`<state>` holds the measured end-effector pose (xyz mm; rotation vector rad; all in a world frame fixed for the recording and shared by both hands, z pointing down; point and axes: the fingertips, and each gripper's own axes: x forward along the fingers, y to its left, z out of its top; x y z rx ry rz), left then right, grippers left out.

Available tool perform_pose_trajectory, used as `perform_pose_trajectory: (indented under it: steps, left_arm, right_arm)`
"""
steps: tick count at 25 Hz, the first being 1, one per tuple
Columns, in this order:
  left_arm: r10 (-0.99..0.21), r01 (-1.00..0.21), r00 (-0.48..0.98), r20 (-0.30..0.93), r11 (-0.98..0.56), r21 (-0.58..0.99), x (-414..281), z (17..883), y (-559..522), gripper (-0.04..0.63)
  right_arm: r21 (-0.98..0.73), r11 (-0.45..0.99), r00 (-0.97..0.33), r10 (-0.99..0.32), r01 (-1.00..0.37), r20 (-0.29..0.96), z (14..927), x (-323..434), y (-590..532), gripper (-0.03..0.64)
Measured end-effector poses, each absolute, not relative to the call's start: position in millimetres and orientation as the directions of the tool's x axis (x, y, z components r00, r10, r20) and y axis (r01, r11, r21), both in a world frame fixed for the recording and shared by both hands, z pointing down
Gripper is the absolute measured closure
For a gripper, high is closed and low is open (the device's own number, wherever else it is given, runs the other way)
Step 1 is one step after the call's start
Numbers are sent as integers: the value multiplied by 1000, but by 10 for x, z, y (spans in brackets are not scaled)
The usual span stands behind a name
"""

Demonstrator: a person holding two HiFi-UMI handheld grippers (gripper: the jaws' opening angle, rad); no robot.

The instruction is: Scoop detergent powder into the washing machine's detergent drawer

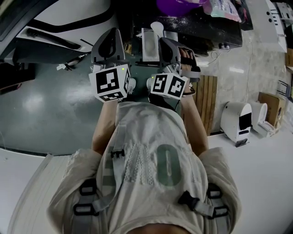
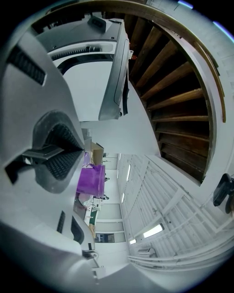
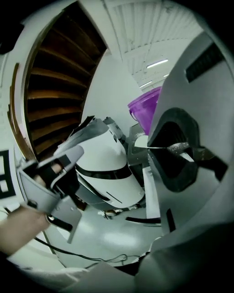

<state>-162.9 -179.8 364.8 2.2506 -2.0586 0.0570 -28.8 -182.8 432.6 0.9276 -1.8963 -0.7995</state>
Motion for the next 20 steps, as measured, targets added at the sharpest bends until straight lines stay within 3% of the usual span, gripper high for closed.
perform_pose_trajectory:
  steps: [5, 9, 20]
  left_arm:
    - [-993, -994, 103, 62, -100, 53, -1598, 3460, -1855, 574]
    - [-992, -993, 112, 54, -111, 35, -1559, 3365, -1871, 574]
    - [-980, -979, 198, -14, -197, -54, -1219, 2989, -1854, 574]
  right_arm:
    - [679, 528, -407, -844, -511, 350, 3920, -262, -1972, 604]
    - [473, 549, -463, -836, -689, 295, 3609, -201, -2039, 604]
    - [129, 441, -433, -897, -888, 87, 2957, 269, -1922, 606]
